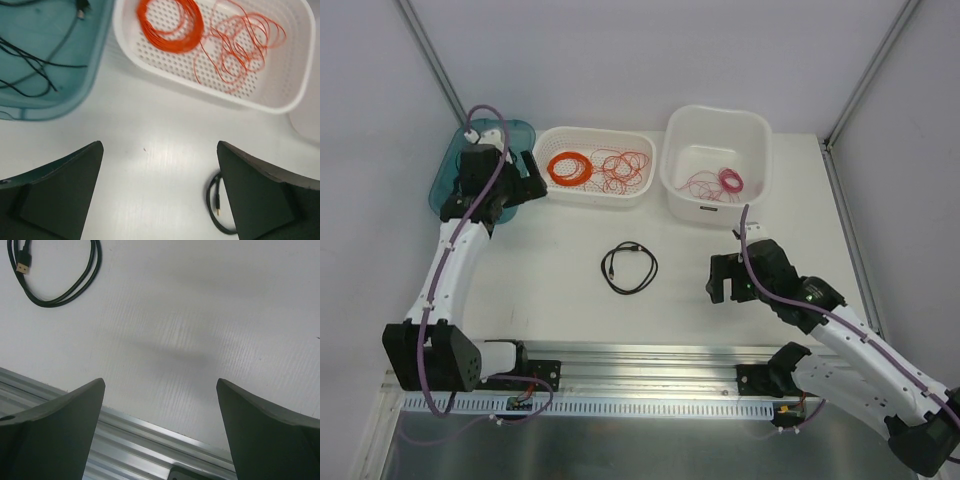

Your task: Untangle the cables

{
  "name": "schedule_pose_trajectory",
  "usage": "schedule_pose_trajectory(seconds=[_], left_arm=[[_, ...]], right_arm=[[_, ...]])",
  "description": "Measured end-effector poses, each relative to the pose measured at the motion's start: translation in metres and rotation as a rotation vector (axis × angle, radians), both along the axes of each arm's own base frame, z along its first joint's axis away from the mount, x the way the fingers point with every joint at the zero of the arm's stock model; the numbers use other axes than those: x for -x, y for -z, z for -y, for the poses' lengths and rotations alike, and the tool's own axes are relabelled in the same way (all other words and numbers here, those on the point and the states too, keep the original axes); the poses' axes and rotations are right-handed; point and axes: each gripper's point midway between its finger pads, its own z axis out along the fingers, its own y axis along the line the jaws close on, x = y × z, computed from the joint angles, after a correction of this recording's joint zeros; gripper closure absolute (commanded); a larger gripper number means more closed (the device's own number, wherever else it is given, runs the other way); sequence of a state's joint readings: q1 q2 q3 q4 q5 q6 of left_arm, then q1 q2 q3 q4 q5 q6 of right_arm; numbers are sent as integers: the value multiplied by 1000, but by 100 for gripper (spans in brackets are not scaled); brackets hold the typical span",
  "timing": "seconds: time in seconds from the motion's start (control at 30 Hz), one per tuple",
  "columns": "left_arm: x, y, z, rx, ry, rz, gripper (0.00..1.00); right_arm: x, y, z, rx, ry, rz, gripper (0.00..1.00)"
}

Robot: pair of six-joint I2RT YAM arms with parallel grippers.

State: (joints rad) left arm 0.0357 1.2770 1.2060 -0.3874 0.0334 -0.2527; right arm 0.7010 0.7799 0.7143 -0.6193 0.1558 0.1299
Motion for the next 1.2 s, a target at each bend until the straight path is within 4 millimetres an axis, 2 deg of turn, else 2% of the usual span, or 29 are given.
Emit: schedule_pose_trajectory(seconds=[0.27,0.43,0.57,0.7,0.83,1.07,1.2], left_arm=[[65,50,90,85,198,-112,1],[102,83,154,116,348,-219,1],[120,114,187,82,392,-323,1],[127,150,197,10,371,-416,2],[124,180,198,-56,329,-494,3],[100,199,204,-121,286,-522,13],[98,217,205,-148,280,-564,34]], right_arm=[[0,-9,7,-10,22,44,3],[0,-13,9,-17,32,62,3],[1,-16,10,-27,33,72,3],[2,-19,11,-36,33,83,3],[4,-22,14,-43,33,94,3],[8,-23,20,-36,37,108,3],[10,-22,26,-16,44,114,3]])
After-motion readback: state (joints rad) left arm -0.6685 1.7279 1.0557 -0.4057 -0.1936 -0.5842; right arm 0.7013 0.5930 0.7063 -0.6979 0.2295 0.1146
